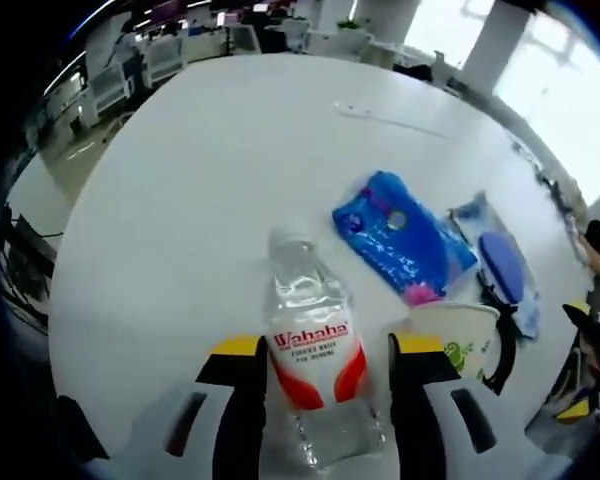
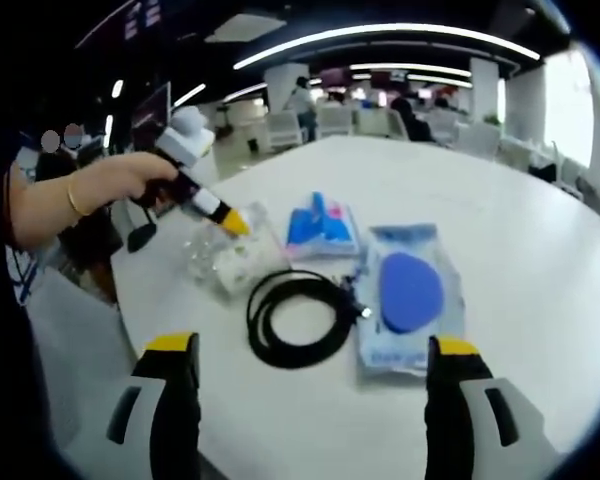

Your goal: Arrange the tabletop items into an orderly group along one side of the table until the central work area is clear of visible clutter.

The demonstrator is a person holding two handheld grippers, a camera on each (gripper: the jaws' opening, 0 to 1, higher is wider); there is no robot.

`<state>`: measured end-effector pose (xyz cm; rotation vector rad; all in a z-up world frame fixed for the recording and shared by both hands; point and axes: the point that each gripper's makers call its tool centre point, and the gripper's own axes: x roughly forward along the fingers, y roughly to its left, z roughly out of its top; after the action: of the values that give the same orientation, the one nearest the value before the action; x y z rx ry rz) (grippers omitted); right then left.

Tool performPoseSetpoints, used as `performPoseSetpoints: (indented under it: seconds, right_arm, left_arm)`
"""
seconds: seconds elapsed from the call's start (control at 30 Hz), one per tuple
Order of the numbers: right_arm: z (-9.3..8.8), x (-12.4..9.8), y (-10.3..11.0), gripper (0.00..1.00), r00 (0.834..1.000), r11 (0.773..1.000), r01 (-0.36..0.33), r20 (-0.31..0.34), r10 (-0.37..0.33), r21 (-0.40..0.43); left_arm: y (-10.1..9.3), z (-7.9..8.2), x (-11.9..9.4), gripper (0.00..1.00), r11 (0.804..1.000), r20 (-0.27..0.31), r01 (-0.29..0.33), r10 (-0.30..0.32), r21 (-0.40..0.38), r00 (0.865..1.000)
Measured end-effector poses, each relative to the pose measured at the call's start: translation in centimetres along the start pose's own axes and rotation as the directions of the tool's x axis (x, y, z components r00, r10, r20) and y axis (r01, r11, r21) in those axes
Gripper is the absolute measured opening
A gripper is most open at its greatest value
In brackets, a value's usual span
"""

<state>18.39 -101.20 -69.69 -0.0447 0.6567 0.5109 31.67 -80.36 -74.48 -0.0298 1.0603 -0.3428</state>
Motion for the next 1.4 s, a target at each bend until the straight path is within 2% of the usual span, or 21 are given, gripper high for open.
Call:
performPoseSetpoints:
  seconds: [0.23,0.4,0.53,0.7,1.07,1.13,1.4]
  right_arm:
    - [-0.4,-0.1,-0.5,0.92,1.0,1.0,0.019,-0.016,-0.019,-0.007]
    - [-0.4,-0.4,-0.7,0.92,0.999,0.999,0.028,-0.022,-0.028,-0.025]
    - [-0.4,-0.5,-0.8,0.92,0.999,0.999,0.034,-0.016,-0.034,-0.018]
    - [-0.4,-0.5,-0.9,0.92,0.999,0.999,0.037,-0.014,-0.037,-0.019]
    - [-0.7,-0.5,-0.8,0.92,0.999,0.999,0.035,-0.017,-0.035,-0.011]
    - [-0.7,-0.4,-0.7,0.92,1.0,1.0,0.028,-0.01,-0.028,0.004]
    - [-0.5,-0.5,-1.0,0.92,0.999,0.999,0.037,-0.003,-0.037,0.005]
  left_arm:
    - [0.2,0.4,0.5,0.46,1.0,0.005,-0.016,0.016,0.0,1.0]
    - [0.7,-0.2,1.1,0.47,0.999,-0.018,-0.047,0.047,0.0,0.999]
    - [0.4,-0.5,1.4,0.45,0.999,-0.026,-0.03,0.03,-0.022,0.999]
    - [0.5,-0.3,1.4,0.45,0.999,-0.032,-0.043,0.043,-0.006,0.999]
    - [0.8,-0.1,1.2,0.42,0.998,-0.045,-0.047,0.045,-0.044,0.998]
    - [1.0,-0.1,1.2,0.41,0.996,-0.049,-0.049,0.046,-0.074,0.998]
    - [1.1,-0.2,0.8,0.39,0.995,-0.04,-0.027,0.023,-0.093,0.999]
